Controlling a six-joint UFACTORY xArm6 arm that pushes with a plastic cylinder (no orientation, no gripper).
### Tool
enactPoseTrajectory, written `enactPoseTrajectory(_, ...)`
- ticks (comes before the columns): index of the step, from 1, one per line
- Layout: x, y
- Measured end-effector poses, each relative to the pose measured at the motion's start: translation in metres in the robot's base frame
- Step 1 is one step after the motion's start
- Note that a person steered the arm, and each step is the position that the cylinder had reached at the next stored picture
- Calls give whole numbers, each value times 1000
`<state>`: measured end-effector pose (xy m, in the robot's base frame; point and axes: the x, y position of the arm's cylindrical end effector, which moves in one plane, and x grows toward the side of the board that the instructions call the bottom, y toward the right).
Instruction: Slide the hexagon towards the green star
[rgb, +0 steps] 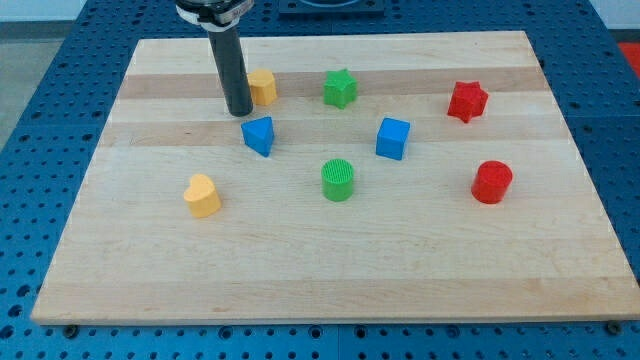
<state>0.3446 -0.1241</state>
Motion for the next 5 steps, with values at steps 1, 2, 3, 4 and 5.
enactPoseTrajectory(1, -25, -16)
enactPoseTrajectory(2, -84, -48)
enactPoseTrajectory(3, -96, -43)
enactPoseTrajectory(4, -73, -18)
enactPoseTrajectory(5, -30, 3)
